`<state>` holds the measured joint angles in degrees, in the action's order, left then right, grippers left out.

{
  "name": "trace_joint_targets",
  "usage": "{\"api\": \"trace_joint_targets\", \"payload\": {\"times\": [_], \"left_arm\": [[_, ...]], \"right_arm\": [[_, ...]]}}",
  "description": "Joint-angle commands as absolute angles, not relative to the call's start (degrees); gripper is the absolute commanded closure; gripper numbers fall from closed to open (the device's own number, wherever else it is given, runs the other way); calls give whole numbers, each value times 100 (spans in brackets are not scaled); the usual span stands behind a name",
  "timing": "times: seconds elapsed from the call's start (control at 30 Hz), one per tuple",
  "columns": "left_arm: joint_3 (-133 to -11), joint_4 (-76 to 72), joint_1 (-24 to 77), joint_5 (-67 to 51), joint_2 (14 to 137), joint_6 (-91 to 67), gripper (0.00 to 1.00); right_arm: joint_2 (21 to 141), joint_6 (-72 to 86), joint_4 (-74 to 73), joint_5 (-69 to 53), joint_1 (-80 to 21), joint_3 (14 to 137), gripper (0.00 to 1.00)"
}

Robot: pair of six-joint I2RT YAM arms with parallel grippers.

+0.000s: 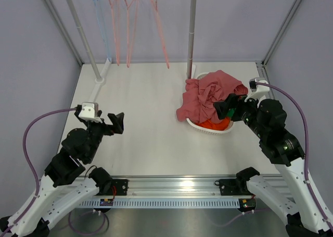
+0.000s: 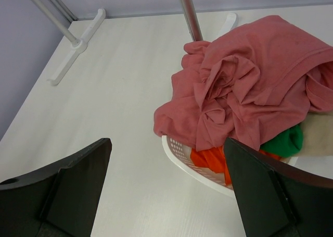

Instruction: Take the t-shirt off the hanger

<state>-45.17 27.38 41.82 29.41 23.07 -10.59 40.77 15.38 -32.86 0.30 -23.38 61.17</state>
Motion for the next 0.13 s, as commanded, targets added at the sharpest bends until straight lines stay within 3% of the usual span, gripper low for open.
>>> {"api": "trace_joint_targets", "payload": {"times": [0.0, 0.1], "left_arm": [[-4623, 2628, 4175, 3094, 2408, -1055, 1], [-4623, 2628, 4175, 3024, 2426, -1063, 1]], "right_arm": [[4069, 1503, -3296, -132, -2347, 6161, 1], [4131, 1477, -3279, -193, -2355, 6188, 1]]}}
